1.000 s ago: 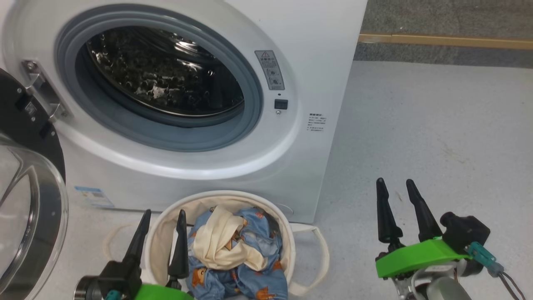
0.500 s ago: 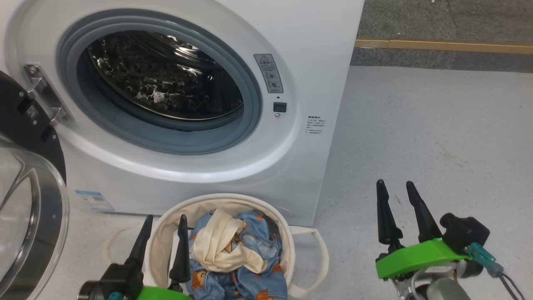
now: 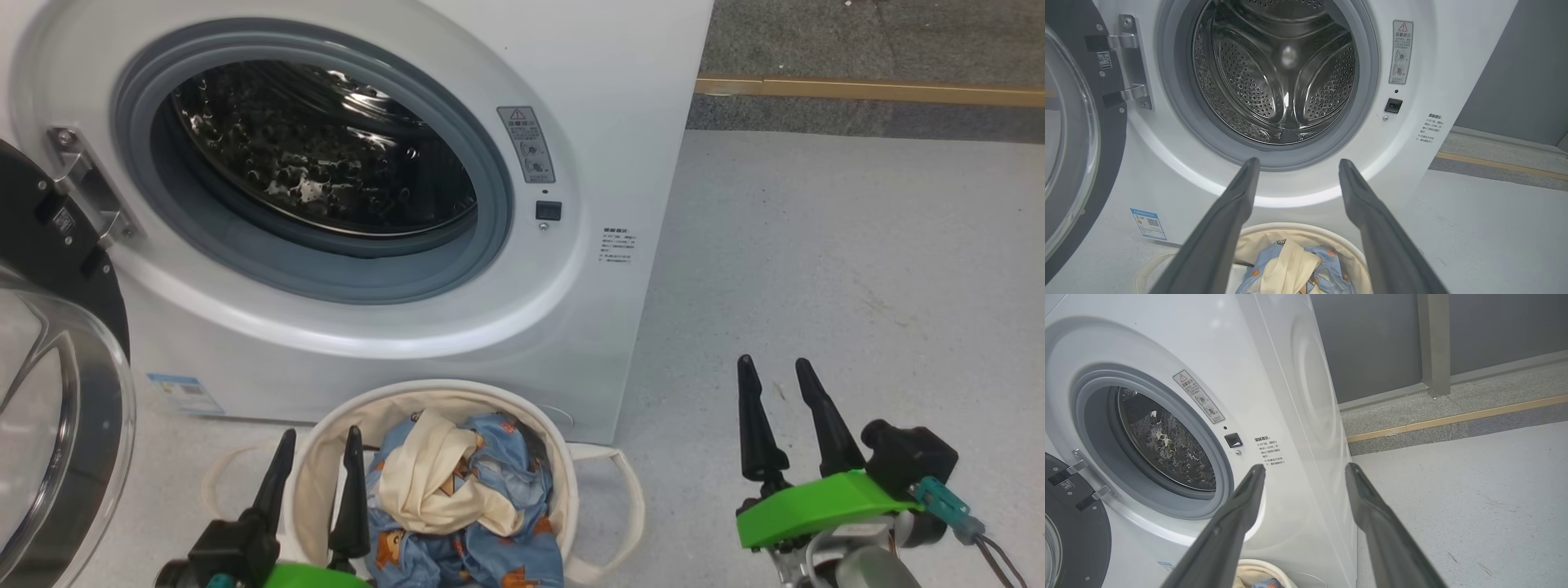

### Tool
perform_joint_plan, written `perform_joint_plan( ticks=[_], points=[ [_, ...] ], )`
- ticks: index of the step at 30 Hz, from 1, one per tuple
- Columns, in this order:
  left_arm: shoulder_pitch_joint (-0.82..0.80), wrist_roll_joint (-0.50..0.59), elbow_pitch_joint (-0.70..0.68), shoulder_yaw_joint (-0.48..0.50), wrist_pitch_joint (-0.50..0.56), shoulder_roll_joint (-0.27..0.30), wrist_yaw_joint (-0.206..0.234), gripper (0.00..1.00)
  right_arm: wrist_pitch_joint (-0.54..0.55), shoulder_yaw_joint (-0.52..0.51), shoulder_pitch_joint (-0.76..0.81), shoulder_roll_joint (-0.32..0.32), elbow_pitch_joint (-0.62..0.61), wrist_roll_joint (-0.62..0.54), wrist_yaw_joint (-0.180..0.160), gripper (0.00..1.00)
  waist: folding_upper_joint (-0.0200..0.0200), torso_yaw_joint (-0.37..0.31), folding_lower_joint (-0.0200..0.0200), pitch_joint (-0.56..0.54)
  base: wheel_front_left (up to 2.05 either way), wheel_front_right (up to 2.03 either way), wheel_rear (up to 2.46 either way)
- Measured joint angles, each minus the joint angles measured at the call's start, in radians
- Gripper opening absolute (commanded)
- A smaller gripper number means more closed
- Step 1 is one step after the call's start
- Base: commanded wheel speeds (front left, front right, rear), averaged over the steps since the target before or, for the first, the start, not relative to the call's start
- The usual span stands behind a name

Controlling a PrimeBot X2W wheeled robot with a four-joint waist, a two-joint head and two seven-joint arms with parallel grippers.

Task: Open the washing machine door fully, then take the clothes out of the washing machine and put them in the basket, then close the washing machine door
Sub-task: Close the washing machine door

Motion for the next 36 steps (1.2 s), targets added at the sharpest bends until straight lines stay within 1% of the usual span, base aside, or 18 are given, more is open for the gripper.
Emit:
perform_joint_plan(
  ticks=[5, 10, 19, 25, 31, 36],
  points=[
    [-0.001, 0.004, 0.007, 0.000, 0.000, 0.000, 0.004, 1.00, 0.000, -0.001, 0.000, 0.000, 0.001, 0.000, 0.000, 1.00, 0.0000, 0.000, 0.0000, 0.004, -0.96, 0.36, 0.60],
    [-0.001, 0.004, 0.009, 0.000, 0.000, -0.002, 0.004, 1.00, 0.000, -0.001, 0.000, 0.000, 0.007, 0.000, 0.000, 1.00, 0.0000, 0.001, 0.0000, 0.006, -1.69, 1.00, 0.69],
    [-0.001, 0.006, 0.010, 0.000, 0.000, -0.002, 0.005, 1.00, 0.000, -0.001, 0.000, 0.001, 0.007, 0.000, 0.000, 1.00, 0.0000, 0.004, 0.0000, 0.004, -2.31, 1.70, 0.61],
    [-0.001, 0.059, -0.013, -0.008, 0.000, -0.002, 0.011, 1.00, 0.000, -0.001, 0.000, 0.001, 0.007, 0.000, 0.000, 1.00, 0.0000, 0.009, 0.0000, 0.008, -1.96, 1.80, 0.16],
    [-0.001, 0.066, -0.022, -0.021, 0.000, -0.002, 0.018, 1.00, 0.000, 0.003, 0.000, 0.001, 0.006, 0.000, 0.000, 1.00, 0.0000, 0.021, 0.0000, 0.013, -1.08, 1.08, 0.00],
    [-0.002, 0.066, -0.033, -0.037, 0.000, -0.002, 0.018, 1.00, 0.000, 0.020, 0.004, 0.001, -0.014, 0.000, 0.000, 1.00, 0.0000, 0.051, 0.0000, 0.021, -0.33, 0.33, 0.00]
  ],
)
